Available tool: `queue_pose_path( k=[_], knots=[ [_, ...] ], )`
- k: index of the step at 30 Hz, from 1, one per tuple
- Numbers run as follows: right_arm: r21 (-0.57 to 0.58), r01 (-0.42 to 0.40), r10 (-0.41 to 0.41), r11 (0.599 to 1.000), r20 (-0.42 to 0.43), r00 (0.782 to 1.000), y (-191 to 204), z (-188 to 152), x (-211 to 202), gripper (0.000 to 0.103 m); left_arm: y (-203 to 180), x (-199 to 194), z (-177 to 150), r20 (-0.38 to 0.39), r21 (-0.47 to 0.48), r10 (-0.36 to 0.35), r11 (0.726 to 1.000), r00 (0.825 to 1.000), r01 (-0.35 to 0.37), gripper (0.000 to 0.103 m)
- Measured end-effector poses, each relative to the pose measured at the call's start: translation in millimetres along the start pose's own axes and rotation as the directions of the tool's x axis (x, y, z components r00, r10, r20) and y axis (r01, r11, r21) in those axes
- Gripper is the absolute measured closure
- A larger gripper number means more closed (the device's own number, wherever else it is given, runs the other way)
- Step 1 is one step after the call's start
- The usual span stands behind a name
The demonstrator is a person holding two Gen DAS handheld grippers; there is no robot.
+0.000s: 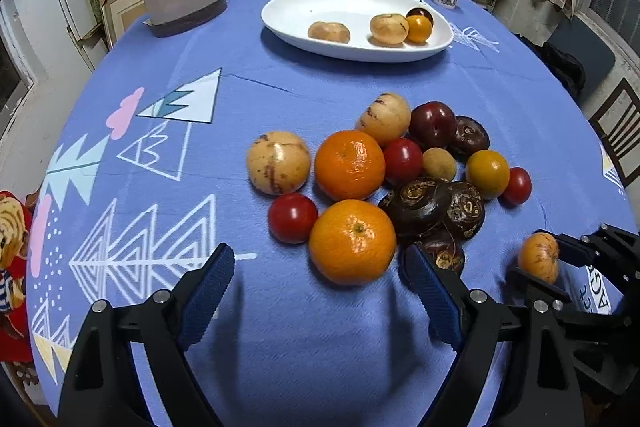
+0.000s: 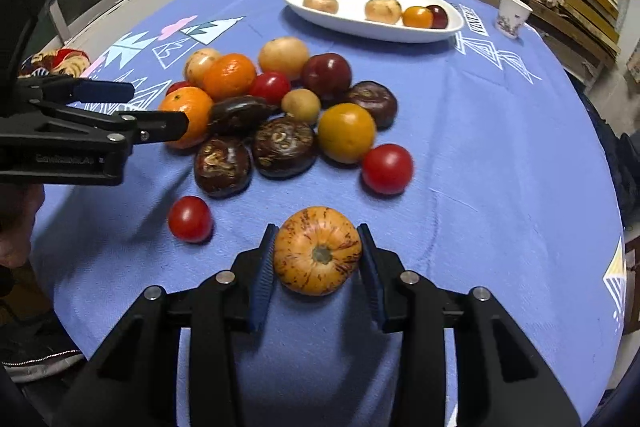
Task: Organize fruits
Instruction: 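Close the left tool around the mandarin orange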
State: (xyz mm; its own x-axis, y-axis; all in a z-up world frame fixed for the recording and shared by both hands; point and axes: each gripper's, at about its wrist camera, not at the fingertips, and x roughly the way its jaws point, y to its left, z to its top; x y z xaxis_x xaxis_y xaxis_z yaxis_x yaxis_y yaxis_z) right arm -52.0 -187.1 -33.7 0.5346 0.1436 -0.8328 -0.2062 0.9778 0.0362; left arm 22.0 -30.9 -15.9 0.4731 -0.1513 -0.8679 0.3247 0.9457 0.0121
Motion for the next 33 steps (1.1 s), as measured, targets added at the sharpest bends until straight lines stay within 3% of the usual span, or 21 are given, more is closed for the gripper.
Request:
queue_pose_path(
  k=[7, 10, 16, 18, 26, 33],
  knots=[
    [0.004, 0.001, -0.001, 1.0, 0.016, 1.0, -2.4, 1.1, -1.6, 0.065, 2.3, 21.2, 3.8, -0.052, -0.06, -0.019, 0.998, 0.998, 0.016, 0.023],
    [0.009, 0.005, -0.005, 1.0, 0.011, 1.0, -2.5, 1.3, -0.3, 0.065, 2.2, 28.3, 6.6, -0.065, -0.073, -0.026, 0.997, 0.998, 0.021, 0.032],
    [0.005, 0.015, -0.015, 1.0, 0.012, 1.0, -1.4, 2.8, -0.8, 0.065, -3.3, 30.6, 7.6, -0.054, -0.042, 0.016, 0.999, 0.998, -0.018, 0.038],
    [0.005, 0.017, -0.018, 1.0, 0.009, 1.0, -0.8, 3.5, -0.3, 0.065, -3.7, 27.6, 6.1, -0.041, -0.036, 0.01, 0.999, 0.999, -0.011, 0.057],
    [0.002, 0.035, -0.035, 0.999, 0.014, 0.999, 0.3, 5.2, -2.2, 0.065, 5.2, 22.9, 2.2, -0.054, -0.059, -0.006, 0.998, 0.999, 0.003, 0.058],
    [0.007, 0.047, -0.047, 0.999, 0.033, 0.998, -1.7, 8.0, -7.0, 0.065, 13.2, 2.7, -2.9, -0.009, -0.056, -0.003, 0.998, 1.0, 0.003, 0.058]
  ],
)
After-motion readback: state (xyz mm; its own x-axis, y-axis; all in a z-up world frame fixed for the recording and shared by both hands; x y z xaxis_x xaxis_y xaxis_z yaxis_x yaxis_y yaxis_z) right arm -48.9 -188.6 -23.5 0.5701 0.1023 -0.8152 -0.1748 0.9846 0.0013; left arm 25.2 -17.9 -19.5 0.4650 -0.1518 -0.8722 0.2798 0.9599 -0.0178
